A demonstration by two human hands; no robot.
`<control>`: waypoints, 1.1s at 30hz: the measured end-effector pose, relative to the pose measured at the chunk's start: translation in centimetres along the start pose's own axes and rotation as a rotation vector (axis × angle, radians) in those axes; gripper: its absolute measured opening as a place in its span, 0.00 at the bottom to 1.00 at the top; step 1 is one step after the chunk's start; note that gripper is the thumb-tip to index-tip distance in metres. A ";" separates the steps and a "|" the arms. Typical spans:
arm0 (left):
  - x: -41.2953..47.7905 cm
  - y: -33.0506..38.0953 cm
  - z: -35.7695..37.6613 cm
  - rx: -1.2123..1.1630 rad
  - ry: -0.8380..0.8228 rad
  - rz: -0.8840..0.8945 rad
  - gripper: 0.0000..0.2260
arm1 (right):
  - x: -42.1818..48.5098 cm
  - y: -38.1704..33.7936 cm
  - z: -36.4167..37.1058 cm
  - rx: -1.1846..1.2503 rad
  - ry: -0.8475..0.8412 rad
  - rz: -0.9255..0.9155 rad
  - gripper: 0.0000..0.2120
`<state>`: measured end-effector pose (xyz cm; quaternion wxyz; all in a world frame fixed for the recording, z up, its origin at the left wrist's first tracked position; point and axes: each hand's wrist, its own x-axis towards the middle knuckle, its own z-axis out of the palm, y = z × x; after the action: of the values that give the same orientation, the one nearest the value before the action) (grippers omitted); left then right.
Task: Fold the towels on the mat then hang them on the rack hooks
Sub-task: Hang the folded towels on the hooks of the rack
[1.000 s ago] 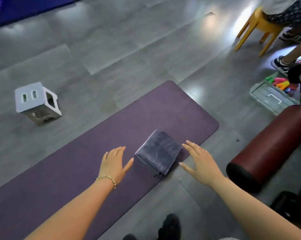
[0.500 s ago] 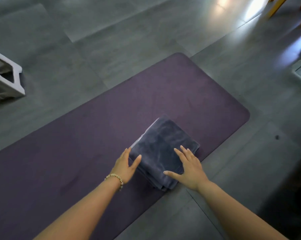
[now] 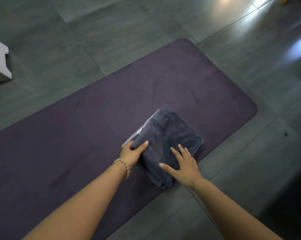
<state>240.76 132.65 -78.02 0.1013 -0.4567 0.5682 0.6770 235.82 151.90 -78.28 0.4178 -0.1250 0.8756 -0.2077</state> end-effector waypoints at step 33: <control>-50.1 30.5 -20.5 0.199 0.115 0.575 0.15 | -45.5 -36.8 -19.0 0.476 0.037 -0.544 0.17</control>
<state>259.22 123.96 -19.35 -0.0824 -0.3025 0.7424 0.5921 250.80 142.15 -19.40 0.3486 -0.2488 0.7450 -0.5113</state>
